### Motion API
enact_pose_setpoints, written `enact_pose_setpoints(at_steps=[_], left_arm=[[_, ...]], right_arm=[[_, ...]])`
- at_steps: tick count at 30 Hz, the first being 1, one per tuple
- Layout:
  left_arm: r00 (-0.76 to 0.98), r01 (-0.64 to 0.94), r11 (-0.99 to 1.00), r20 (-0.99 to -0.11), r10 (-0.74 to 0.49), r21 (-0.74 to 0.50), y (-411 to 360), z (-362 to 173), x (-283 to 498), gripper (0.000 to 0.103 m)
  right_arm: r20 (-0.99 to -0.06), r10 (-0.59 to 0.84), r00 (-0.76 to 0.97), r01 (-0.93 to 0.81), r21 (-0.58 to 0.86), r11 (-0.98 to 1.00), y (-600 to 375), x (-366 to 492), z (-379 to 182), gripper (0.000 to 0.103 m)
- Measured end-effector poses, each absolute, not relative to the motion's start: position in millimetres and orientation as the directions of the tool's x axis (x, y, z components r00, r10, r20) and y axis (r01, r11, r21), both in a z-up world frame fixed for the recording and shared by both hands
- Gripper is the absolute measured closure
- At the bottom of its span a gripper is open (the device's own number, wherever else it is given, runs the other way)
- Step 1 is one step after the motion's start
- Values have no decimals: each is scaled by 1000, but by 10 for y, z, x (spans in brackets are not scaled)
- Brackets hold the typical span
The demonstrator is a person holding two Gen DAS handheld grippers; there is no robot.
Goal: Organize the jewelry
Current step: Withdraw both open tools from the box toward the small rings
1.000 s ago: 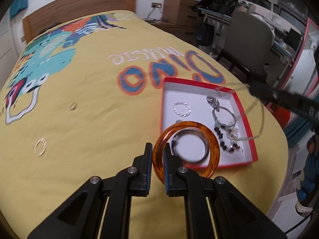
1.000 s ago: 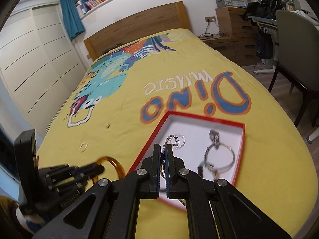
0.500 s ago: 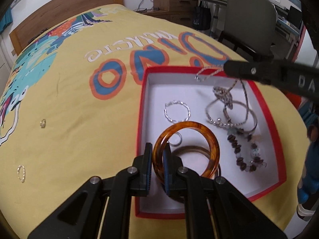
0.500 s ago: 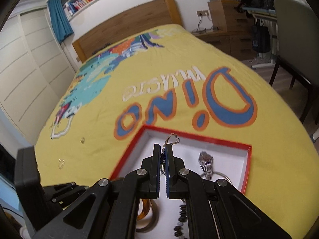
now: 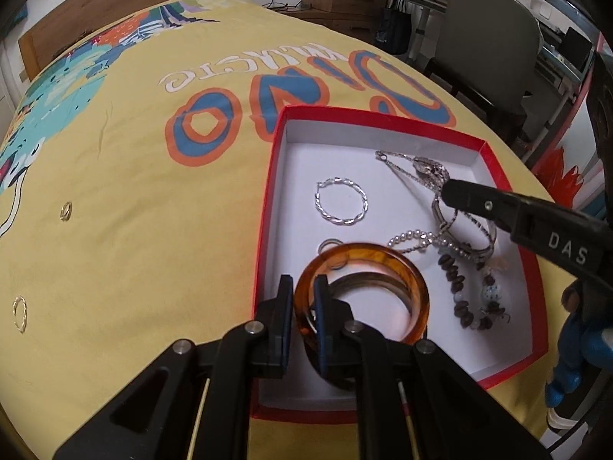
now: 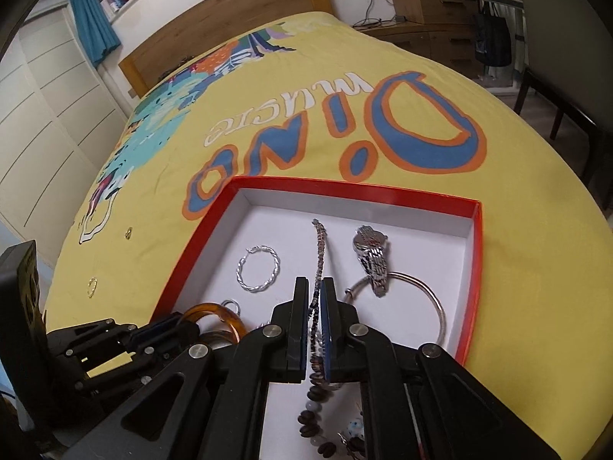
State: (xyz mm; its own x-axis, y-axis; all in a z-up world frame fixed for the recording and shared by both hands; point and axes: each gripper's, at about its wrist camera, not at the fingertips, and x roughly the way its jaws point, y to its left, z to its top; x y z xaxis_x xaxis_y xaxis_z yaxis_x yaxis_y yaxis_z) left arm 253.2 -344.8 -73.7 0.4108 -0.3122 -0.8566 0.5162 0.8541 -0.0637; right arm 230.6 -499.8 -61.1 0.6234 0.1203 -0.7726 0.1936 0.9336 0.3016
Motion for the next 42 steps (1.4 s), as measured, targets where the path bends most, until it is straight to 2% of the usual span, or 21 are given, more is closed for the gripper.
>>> enact_pose_setpoints(at_steps=[2,4,9,22,42], left_arm=[[400,520,851,-860,-317,-72,-3452,-730,2534,89],[400,519,851,-857,-324,-80,-3444,-698,2527,88],[420,521,848,-836,-353,-96,-3390,-519,2445,77],[473,514,854,-803,-361,-81,-2765,-43,1889,76],[596,374,927,-755,-272,-38,-1058,338,759,76]], right_arm=[[-776,115,621,199,298,934,-5004,2281,-594,94],[-777,108,620,207,295,933,-5015,2256,-578,88],[-767,92,635,218,293,931,-5035,2136,-460,83],[-709,100,698,179,308,934,-4708,1554,32,69],[-639,233,733,-18,325,946,-3377,750,521,66]])
